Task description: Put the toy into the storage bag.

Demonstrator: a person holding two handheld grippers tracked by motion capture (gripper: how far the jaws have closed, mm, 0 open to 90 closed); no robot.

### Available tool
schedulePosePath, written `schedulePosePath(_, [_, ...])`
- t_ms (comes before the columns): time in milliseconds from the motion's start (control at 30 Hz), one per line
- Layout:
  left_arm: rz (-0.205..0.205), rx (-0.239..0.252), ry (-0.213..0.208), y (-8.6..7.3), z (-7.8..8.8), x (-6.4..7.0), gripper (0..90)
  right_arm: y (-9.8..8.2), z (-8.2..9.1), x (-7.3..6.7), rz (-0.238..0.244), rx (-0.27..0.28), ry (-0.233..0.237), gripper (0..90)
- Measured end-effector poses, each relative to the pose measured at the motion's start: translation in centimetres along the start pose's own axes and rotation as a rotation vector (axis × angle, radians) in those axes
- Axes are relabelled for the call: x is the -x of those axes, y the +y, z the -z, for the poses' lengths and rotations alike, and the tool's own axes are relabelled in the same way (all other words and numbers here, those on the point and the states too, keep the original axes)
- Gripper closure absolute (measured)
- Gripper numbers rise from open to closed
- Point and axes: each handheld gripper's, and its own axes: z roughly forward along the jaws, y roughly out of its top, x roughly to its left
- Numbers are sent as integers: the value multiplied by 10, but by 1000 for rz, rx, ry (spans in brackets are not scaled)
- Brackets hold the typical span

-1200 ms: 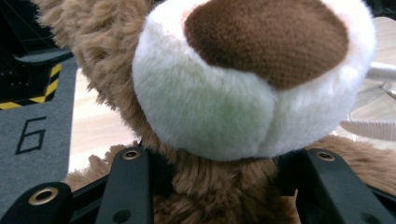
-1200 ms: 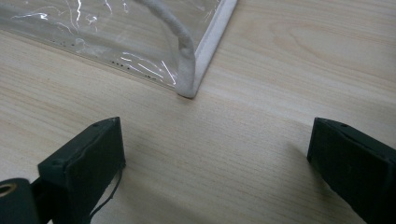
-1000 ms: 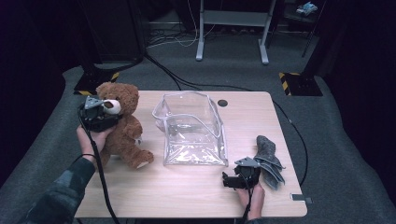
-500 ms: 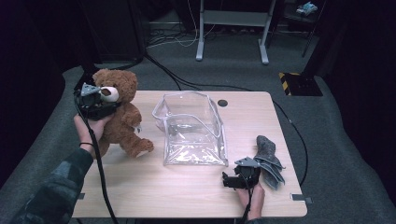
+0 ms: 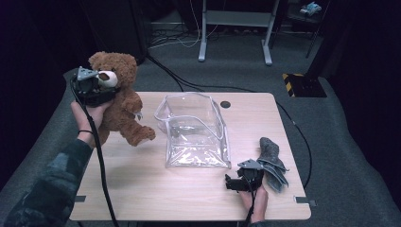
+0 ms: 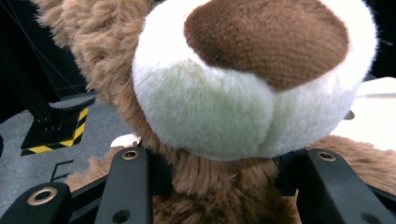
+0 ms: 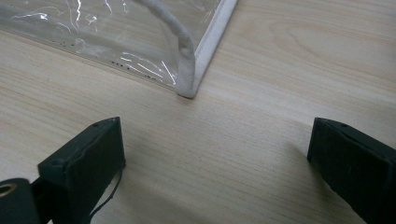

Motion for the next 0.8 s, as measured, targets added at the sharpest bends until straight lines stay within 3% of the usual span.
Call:
schedulePosePath(200, [-14, 17, 8, 19, 1, 3, 534, 0, 0, 0, 0, 0, 0, 32])
schedulePosePath(800, [3, 57, 39, 63, -7, 6, 532, 0, 0, 0, 0, 0, 0, 32])
